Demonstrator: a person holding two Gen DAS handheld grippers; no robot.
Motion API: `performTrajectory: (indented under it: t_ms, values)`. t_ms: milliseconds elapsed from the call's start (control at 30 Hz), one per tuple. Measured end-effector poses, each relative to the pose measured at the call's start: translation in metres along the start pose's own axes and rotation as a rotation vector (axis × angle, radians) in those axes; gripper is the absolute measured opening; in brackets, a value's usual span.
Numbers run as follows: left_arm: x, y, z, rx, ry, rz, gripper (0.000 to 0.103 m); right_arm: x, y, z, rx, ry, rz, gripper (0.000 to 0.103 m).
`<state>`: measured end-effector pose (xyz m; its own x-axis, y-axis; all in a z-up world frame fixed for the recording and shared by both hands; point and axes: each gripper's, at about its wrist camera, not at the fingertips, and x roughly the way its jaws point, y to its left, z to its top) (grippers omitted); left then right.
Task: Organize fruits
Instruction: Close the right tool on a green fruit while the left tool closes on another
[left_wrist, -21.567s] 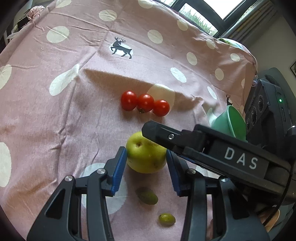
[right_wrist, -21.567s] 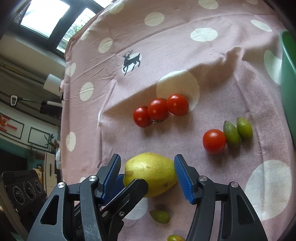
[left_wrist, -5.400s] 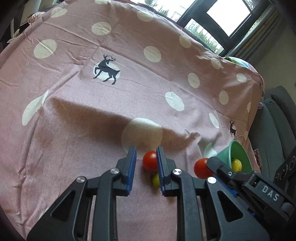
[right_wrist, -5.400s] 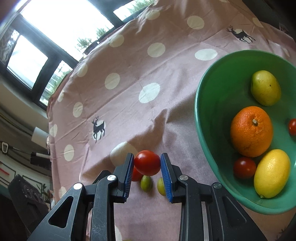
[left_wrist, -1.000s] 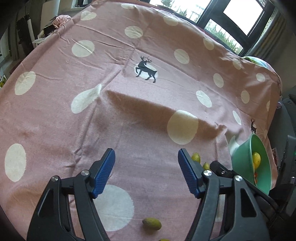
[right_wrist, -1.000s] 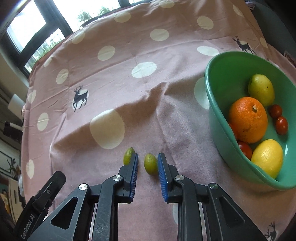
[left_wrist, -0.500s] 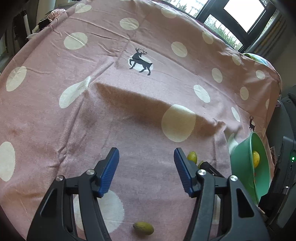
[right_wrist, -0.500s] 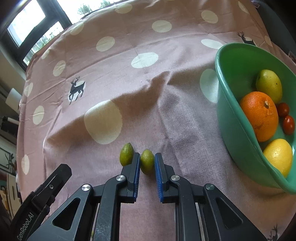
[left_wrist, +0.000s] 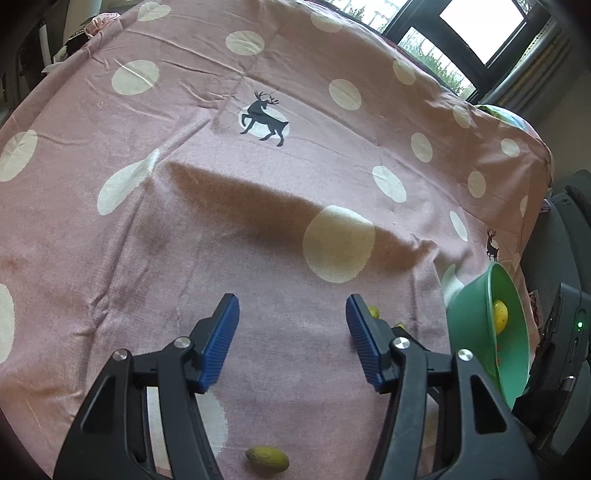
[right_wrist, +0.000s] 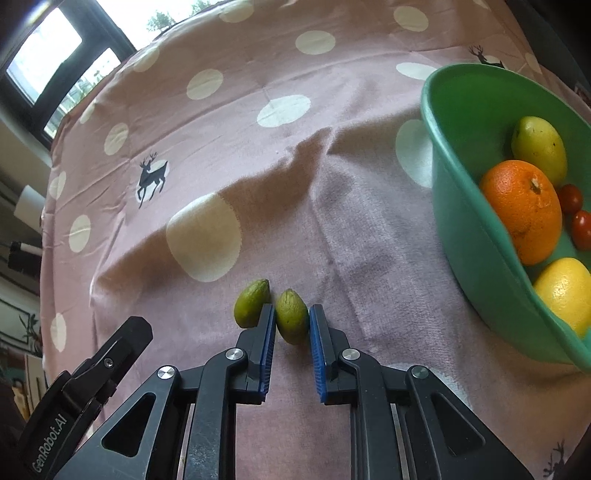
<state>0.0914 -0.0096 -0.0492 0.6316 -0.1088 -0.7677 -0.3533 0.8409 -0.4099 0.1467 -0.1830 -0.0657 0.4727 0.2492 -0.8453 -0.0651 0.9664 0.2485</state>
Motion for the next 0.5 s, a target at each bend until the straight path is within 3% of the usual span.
performTrajectory:
  t_ms: [233, 500]
  values:
    - [0.014, -0.024, -0.002, 0.068, 0.028, -0.124, 0.049, -0.041, -0.021, 0.006, 0.088, -0.108, 0.113, 0.018]
    - [0.036, -0.041, -0.01, 0.137, 0.085, -0.153, 0.039, -0.07, -0.036, 0.011, 0.139, -0.189, 0.207, 0.018]
